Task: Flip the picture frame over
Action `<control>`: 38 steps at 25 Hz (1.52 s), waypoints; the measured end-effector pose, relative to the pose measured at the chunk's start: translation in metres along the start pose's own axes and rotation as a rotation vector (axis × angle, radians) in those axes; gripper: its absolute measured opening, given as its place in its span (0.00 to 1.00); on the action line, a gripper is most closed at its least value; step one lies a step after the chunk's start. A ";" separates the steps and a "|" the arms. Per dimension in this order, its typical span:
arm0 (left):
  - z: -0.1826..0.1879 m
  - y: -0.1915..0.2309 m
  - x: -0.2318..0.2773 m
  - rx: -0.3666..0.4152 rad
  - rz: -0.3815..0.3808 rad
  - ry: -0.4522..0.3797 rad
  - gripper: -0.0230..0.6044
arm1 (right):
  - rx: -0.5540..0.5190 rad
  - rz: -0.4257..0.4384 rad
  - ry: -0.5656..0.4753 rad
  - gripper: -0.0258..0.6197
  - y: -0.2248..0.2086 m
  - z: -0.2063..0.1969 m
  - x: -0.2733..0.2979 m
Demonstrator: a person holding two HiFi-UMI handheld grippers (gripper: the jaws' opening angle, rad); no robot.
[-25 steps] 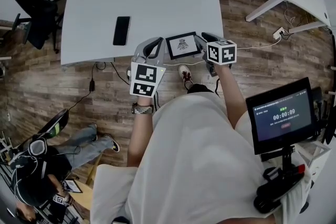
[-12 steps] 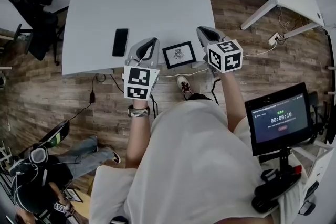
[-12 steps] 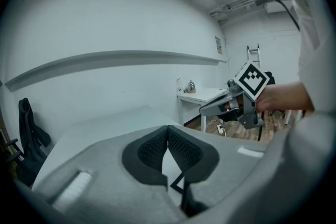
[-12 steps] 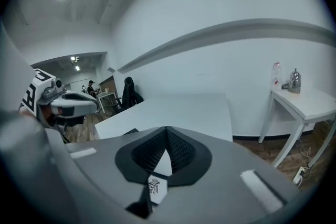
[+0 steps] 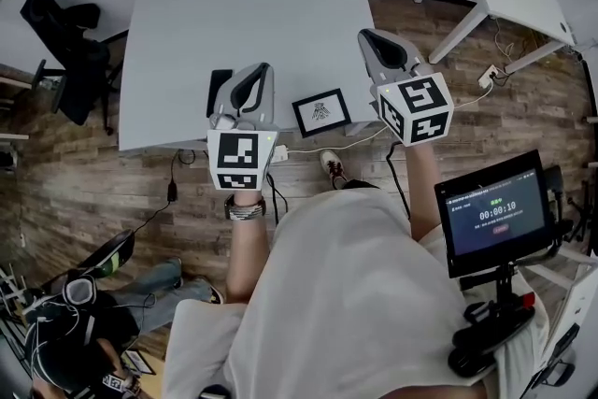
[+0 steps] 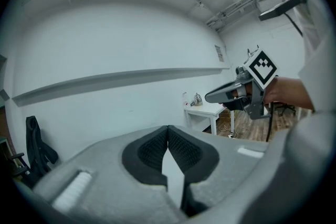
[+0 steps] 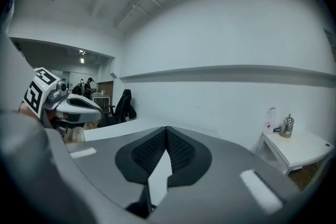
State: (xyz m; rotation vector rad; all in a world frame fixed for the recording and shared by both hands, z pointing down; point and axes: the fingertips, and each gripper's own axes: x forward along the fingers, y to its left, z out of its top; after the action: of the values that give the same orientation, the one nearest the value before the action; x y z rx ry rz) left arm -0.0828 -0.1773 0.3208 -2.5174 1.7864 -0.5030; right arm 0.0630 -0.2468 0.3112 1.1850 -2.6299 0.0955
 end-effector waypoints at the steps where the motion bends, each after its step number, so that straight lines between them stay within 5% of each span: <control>1: 0.007 0.001 -0.002 0.008 0.003 -0.014 0.05 | 0.001 0.001 -0.017 0.04 0.000 0.008 -0.003; 18: 0.104 0.004 -0.025 0.111 0.039 -0.200 0.04 | -0.074 -0.003 -0.233 0.04 0.002 0.113 -0.049; 38: 0.123 0.003 -0.030 0.125 0.049 -0.235 0.04 | -0.077 0.018 -0.229 0.04 0.005 0.117 -0.051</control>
State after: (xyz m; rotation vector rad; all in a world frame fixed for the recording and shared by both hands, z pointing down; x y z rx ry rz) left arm -0.0618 -0.1717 0.1959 -2.3327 1.6723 -0.2922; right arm 0.0685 -0.2253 0.1856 1.2110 -2.8111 -0.1459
